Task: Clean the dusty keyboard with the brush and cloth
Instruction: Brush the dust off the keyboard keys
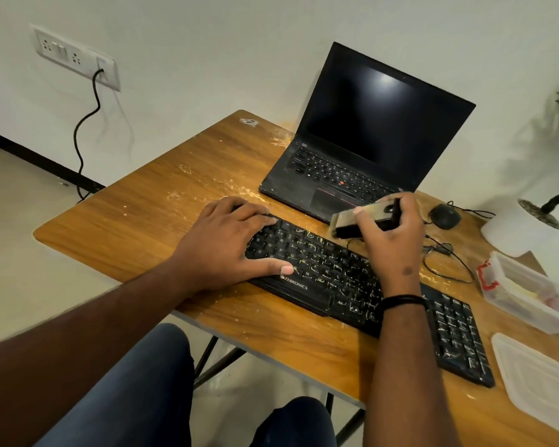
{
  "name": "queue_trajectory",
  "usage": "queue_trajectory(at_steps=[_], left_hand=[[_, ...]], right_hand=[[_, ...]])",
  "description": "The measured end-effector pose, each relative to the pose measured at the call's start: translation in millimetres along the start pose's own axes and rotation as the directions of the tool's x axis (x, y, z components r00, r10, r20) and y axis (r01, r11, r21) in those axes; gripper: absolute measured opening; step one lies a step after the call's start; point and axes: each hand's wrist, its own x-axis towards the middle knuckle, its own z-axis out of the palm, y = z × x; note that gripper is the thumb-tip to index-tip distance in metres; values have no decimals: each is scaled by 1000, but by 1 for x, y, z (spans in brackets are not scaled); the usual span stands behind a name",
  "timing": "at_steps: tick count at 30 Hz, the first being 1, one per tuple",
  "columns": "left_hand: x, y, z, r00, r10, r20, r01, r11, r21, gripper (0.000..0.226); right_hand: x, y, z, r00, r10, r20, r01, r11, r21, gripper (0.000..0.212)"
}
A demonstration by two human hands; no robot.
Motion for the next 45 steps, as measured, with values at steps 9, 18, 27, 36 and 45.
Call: queue_trajectory(at_steps=[9,18,27,36,45], left_hand=[[-1,-2,1,1000,9,-5,-9,1000,10,105],[-2,-2,1,1000,17,-1,-17,1000,6,102],[-2,-4,2,999,28,-23,-28,1000,-3,100],[-2,-4,2,999,32,-7,-32,999,3,100],[-1,-3,2,999,27,17,-27,1000,2,102]], right_hand=[[-5,-2,7,999,-27,28,27,999,-32,25],[-9,-5,17,999,-37,-4,36,991,-126,26],[-13,-9,25,998,-54,-42,44,980,-195,27],[-15,-14,31,997,-51,-63,46,996,-78,26],[-17,-16,33,998,-54,-18,53,998,-36,24]])
